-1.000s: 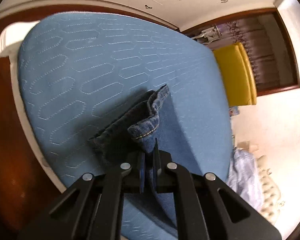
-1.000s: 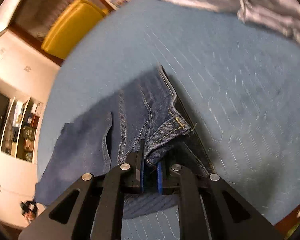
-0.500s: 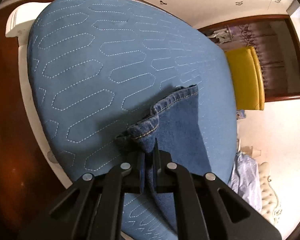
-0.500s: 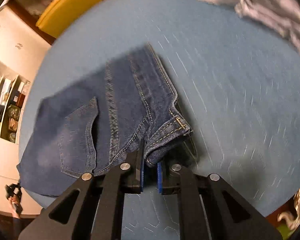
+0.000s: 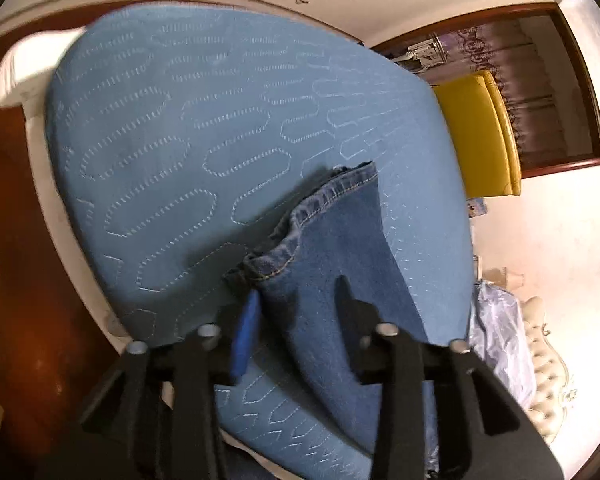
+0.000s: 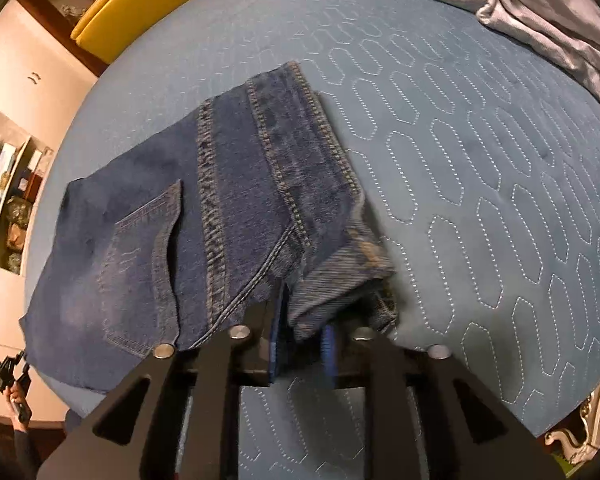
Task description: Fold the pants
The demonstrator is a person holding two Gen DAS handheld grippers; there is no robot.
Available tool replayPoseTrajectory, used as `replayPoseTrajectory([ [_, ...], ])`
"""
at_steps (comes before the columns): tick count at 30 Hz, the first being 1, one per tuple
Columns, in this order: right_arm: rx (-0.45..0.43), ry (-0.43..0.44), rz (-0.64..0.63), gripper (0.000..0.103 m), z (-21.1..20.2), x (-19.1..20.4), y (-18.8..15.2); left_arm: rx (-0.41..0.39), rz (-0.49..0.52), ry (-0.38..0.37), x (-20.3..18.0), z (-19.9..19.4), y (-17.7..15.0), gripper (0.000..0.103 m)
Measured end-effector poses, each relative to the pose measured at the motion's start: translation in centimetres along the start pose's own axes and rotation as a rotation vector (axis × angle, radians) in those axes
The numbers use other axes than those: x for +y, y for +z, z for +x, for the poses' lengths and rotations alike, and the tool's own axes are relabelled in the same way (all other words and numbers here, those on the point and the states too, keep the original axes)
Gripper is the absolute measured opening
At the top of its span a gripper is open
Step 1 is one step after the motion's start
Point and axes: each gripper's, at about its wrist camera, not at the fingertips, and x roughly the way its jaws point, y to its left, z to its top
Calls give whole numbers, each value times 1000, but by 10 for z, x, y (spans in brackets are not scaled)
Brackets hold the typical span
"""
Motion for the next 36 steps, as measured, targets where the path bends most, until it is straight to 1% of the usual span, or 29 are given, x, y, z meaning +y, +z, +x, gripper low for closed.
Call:
replayPoseTrajectory([
  [1,-11,30,19,48,-3,-1,0,7,15,10,-1,0,0,36],
  [2,-19,38,31,49,-4,-1,2,13,26,16,-3,2,1,16],
  [3,-21,28,29,39,-3,0,3,26,49,39,-6,6,2,10],
  [4,-17,6,23,22,-2,0,2,28,64,47,-11,9,4,10],
  [5,-7,-19,27,13,-1,0,3,27,77,57,-15,10,6,8],
  [6,-7,-10,36,12,-3,-1,4,25,94,72,-23,11,8,8],
  [7,-23,-3,35,12,-13,1,5,12,105,70,-31,7,9,7],
  [9,-58,13,15,11,-30,1,3,-42,132,21,-49,-8,13,5],
  [10,-51,16,13,11,-31,-4,-2,-46,152,45,-54,-8,12,5],
  [11,-33,5,4,10,-25,-8,-3,-22,143,96,-49,0,13,5],
  [12,-5,-12,-10,10,-14,-11,-6,1,114,124,-42,7,14,4],
  [13,0,-15,-10,10,-11,-12,-4,9,92,130,-38,10,13,4],
  [14,-3,-16,-6,10,-11,-12,-3,1,93,126,-37,9,12,4],
  [15,-17,-20,-10,10,-17,-9,-1,-17,99,111,-39,3,10,4],
  [17,-39,-26,-36,10,-26,-1,3,-40,93,58,-41,-9,10,4],
  [18,-38,-34,-41,10,-27,0,4,-39,87,51,-40,-10,10,4],
  [20,14,-82,-65,10,-11,0,0,-11,80,97,-30,1,5,4],
  [21,11,-96,-85,10,-8,1,-3,5,67,114,-24,8,4,4],
  [23,-5,-114,-96,7,-11,4,-4,4,31,97,-16,11,2,7],
  [24,-10,-119,-96,8,-14,3,-4,0,26,87,-13,10,2,10],
  [26,-5,-125,-109,11,-16,2,-5,4,41,74,-11,9,1,10],
  [28,-4,-140,-140,11,-18,3,-6,9,45,70,-10,7,1,10],
  [31,1,-164,-150,13,-13,11,-4,8,52,65,-6,5,1,12],
  [33,1,-186,-160,15,-13,14,-3,-4,71,92,-5,2,0,19],
  [34,-1,-197,-162,17,-12,18,-5,-31,80,155,-3,-5,-2,34],
  [35,-5,-204,-161,21,-11,20,-5,-57,85,199,0,-12,0,45],
  [36,-11,-215,-159,28,-13,21,-5,-83,88,201,3,-22,3,44],
])
